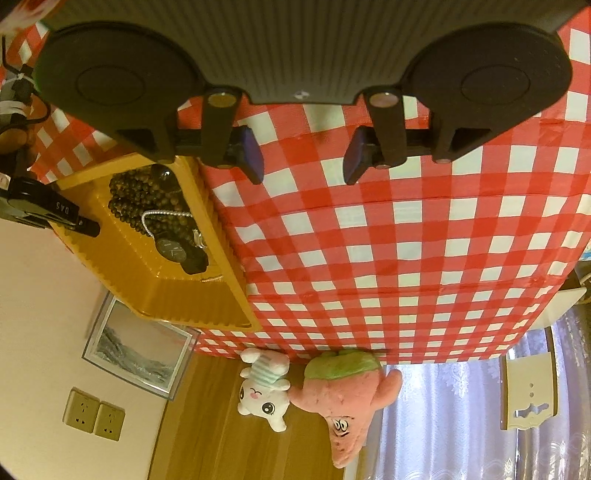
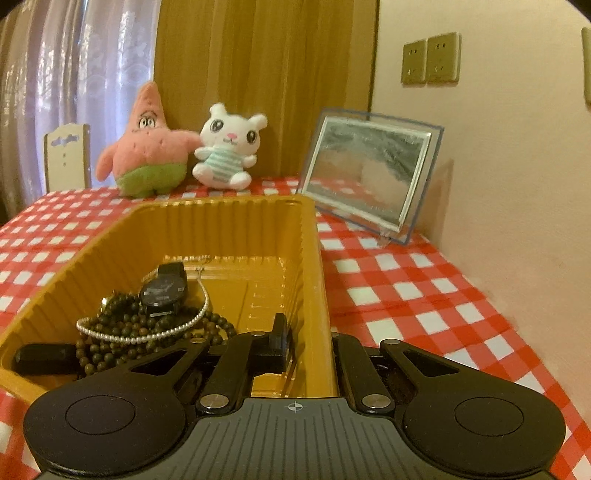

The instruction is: Organize jewelry

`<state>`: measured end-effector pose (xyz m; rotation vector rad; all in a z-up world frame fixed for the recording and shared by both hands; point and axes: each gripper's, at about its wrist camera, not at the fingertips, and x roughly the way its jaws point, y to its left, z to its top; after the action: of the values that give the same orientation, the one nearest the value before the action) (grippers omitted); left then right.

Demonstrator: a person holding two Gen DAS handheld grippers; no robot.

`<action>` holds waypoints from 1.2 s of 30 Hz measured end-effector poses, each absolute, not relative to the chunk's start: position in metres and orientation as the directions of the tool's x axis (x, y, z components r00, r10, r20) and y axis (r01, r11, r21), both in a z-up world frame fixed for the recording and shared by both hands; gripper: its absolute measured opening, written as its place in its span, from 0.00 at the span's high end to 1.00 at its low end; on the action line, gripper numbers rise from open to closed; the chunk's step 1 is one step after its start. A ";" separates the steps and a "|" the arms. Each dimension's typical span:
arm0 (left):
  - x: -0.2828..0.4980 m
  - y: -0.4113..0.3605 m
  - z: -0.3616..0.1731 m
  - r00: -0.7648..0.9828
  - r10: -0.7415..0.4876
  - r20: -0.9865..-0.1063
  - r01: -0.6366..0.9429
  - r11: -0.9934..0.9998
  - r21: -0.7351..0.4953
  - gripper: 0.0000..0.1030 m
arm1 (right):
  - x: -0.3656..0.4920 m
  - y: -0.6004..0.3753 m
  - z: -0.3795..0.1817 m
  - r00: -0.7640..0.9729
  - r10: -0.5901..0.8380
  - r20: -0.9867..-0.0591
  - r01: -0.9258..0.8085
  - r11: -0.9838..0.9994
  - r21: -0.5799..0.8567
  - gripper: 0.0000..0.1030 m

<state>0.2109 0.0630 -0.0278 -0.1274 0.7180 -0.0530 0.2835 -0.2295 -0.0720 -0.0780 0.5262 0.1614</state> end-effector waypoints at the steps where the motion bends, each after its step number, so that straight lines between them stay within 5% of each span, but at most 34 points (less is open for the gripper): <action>1: 0.210 0.062 -0.027 0.754 -0.090 -0.651 0.006 0.991 -0.131 0.52 | 0.284 -0.230 -0.074 0.844 0.147 -0.516 -0.187 0.982 -0.027 0.87; 5: 0.207 0.058 -0.024 0.760 -0.077 -0.645 0.008 0.994 -0.109 0.38 | 0.273 -0.241 -0.073 0.873 0.175 -0.455 -0.184 0.983 0.025 0.26; 6: 0.207 0.057 -0.024 0.762 -0.071 -0.643 0.007 0.995 -0.101 0.38 | 0.270 -0.243 -0.070 0.884 0.174 -0.434 -0.182 0.983 0.024 0.24; 17: 0.176 0.047 -0.006 0.792 -0.008 -0.610 -0.020 0.999 -0.039 0.15 | 0.216 -0.259 -0.029 0.869 0.201 -0.453 -0.108 0.969 0.224 0.24; 36: 0.081 0.029 0.001 0.759 -0.003 -0.651 0.013 1.000 0.010 0.15 | 0.088 -0.191 -0.030 0.738 0.313 -0.598 -0.263 0.949 0.173 0.23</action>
<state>0.0807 0.0288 0.0014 0.0146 0.7087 -0.0087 0.0883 -0.1909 -0.0298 0.0785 0.6699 0.3167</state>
